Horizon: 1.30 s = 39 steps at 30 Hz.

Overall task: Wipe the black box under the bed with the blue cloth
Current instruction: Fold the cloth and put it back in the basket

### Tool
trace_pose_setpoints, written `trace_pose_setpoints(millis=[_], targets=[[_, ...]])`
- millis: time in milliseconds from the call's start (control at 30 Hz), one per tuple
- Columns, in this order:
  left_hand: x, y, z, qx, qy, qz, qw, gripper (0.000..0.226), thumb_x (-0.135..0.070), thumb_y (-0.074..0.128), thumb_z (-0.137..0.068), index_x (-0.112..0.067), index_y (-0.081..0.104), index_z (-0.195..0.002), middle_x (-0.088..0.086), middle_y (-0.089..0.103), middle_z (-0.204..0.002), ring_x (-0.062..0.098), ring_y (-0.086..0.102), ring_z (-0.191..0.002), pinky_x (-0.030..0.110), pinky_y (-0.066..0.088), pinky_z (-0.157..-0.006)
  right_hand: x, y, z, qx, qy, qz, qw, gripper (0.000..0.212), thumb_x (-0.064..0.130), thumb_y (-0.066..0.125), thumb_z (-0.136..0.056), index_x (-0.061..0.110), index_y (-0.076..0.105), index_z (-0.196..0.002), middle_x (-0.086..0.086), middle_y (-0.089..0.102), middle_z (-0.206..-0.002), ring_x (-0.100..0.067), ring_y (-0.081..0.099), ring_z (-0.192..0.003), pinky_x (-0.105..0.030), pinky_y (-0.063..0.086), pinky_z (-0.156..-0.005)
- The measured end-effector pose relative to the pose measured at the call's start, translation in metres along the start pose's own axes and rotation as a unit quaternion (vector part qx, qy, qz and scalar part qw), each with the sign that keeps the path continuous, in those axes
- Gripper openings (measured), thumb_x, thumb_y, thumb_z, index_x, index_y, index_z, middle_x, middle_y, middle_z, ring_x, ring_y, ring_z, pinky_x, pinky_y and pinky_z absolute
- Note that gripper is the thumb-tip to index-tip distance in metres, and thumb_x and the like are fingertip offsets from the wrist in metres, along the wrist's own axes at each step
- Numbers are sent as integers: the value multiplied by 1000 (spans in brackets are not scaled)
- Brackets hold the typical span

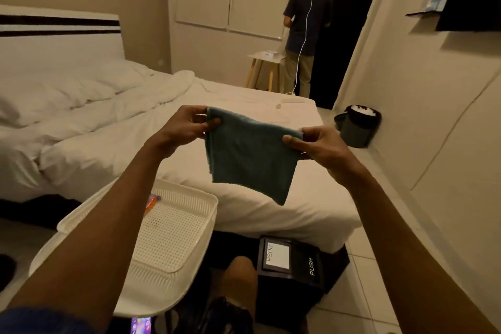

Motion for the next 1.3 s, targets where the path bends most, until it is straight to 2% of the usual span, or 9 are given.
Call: trace_pose_setpoints(millis=[167, 367, 500, 633, 767, 967, 1100, 1200, 1300], targets=[[48, -48, 16, -26, -34, -27, 999, 41, -34, 63, -93, -15, 62, -129, 2, 70, -117, 17, 65, -109, 28, 56, -80, -12, 63, -30, 64, 29, -21, 997, 26, 35, 63, -90, 14, 72, -103, -5, 73, -100, -19, 69, -93, -25, 59, -72], [95, -91, 31, -27, -80, -38, 996, 32, -23, 63, -93, -12, 64, -124, 8, 71, -114, 18, 66, -105, 27, 58, -78, -17, 125, -60, 98, 16, 24, 995, 18, 22, 72, -86, 7, 74, -96, -9, 73, -91, -21, 70, -88, -30, 60, -77], [128, -106, 43, 17, -123, -54, 991, 33, -20, 64, -92, -7, 65, -123, 10, 72, -112, 21, 69, -104, 32, 60, -83, -29, 155, -72, 106, 21, 35, 993, 16, 17, 76, -82, 6, 75, -94, -6, 72, -87, -16, 69, -83, -19, 56, -67], [156, -114, 50, 39, -148, -49, 987, 23, -15, 69, -90, -8, 70, -111, 8, 76, -102, 17, 72, -97, 27, 61, -78, -51, 180, -80, 130, 47, 17, 990, 10, 12, 77, -80, 8, 74, -89, -6, 72, -85, -17, 68, -83, -21, 57, -69], [179, -129, 50, -24, -169, -38, 985, 10, -8, 69, -88, -12, 73, -96, 4, 76, -87, 15, 72, -84, 21, 59, -68, -70, 211, -83, 150, 71, 16, 986, 9, 9, 78, -79, 6, 74, -87, -5, 71, -81, -15, 67, -79, -18, 54, -66], [193, -130, 43, -43, -155, -34, 986, 13, 1, 70, -85, -12, 71, -83, -3, 72, -70, 9, 69, -72, 20, 58, -64, -77, 218, -93, 64, 40, 21, 997, 8, 12, 80, -77, 10, 74, -83, -4, 72, -82, -17, 67, -79, -25, 57, -71], [213, -120, 59, -27, -168, -23, 985, 13, 10, 73, -70, 0, 70, -77, 14, 72, -73, 14, 66, -68, 22, 54, -63, -94, 233, -67, 41, 11, 23, 999, 15, 7, 85, -68, 12, 73, -75, -4, 74, -73, -10, 68, -65, -22, 55, -59], [267, -85, 104, 87, -226, -94, 966, 26, 14, 73, -60, -11, 76, -69, 15, 75, -74, 12, 66, -65, 26, 55, -62, -131, 289, -30, 161, -14, 134, 978, 16, 8, 83, -67, 13, 74, -80, -2, 73, -77, -9, 65, -68, -24, 51, -63], [320, -58, 149, 212, -285, -247, 902, 35, 3, 79, -61, -31, 74, -61, 3, 71, -64, 4, 62, -60, 24, 51, -63, -163, 349, 9, 337, -21, 221, 915, 17, 13, 77, -74, 11, 76, -91, -7, 75, -90, -17, 69, -83, -25, 49, -72]])
Point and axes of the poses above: each hand's wrist, its own z-axis away from the middle knuckle, its own y-axis out of the palm, x = y × z, the point moved 10 cm from there along -z, towards the middle knuckle
